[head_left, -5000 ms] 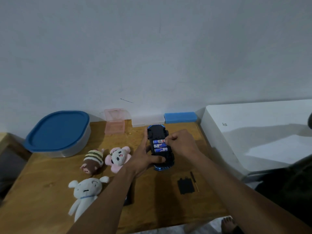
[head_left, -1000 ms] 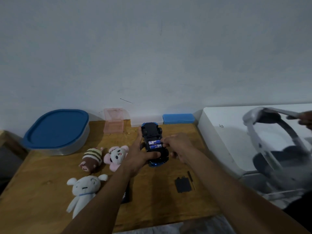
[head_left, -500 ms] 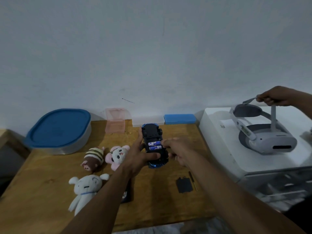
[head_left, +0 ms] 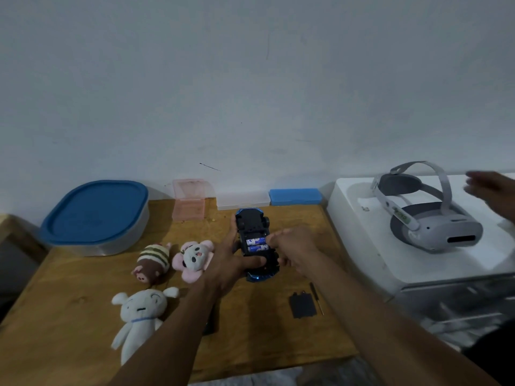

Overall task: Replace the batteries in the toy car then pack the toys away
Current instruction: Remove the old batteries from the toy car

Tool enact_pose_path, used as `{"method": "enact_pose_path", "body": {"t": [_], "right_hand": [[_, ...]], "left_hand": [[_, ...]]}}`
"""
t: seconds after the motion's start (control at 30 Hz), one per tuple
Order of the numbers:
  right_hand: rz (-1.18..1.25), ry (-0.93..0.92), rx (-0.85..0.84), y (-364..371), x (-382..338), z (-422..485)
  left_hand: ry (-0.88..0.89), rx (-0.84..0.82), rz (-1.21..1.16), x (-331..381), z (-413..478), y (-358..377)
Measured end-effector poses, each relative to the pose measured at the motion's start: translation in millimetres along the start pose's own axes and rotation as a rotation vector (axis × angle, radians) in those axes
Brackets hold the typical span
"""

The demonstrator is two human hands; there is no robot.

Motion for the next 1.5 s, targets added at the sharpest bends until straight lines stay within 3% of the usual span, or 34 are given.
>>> {"method": "enact_pose_path", "body": {"t": [0.07, 0.17, 0.27, 0.53, 0.63, 0.77, 1.03, 1.33, 1.5], "right_hand": [[-0.097, -0.056, 0.035, 21.4, -0.8, -49.1], [-0.193, -0.121, 0.062, 51.7, -81.5, -165.9], [-0.331, -0.248, 0.057, 58.7, -113.5, -210.7], [-0.602, -0.416, 0.051, 51.9, -133.3, -218.9], [-0.87, -0.515, -0.067, 57.6, -143.7, -224.5], [-1.011, -0.561, -0.274, 56.8, -148.3, -225.8], [-1.314, -0.617, -0.387, 66.5, -153.2, -225.8], [-1.317, -0.585, -0.428, 69.1, -154.2, -227.6], [-1.278, -0.688, -0.404, 67.4, -158.4, -236.2]], "left_hand": [[-0.003, 0.011, -0.004, -2.3, 0.2, 0.5], [-0.026, 0.008, 0.018, -2.4, 2.5, -3.3], [-0.066, -0.046, 0.004, 0.9, 3.3, -9.4], [-0.098, -0.109, -0.095, 1.7, 3.9, -8.1], [-0.137, -0.199, -0.097, 5.4, 2.0, -2.7], [-0.2, -0.297, -0.058, 4.2, -0.8, -3.8], [-0.289, -0.305, -0.035, -1.2, -0.8, -4.4], [-0.269, -0.298, -0.064, -0.6, -1.9, 1.4], [-0.28, -0.248, -0.084, -3.5, -4.2, -2.6]]}}
Point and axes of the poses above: each hand's wrist, its own z-axis towards the middle knuckle, its own y-axis out of the palm, x = y × z, the point moved 4 cm from there along z, towards the middle knuckle, and after that the axes turned 11 degrees about -x, right-handed, at the moved point
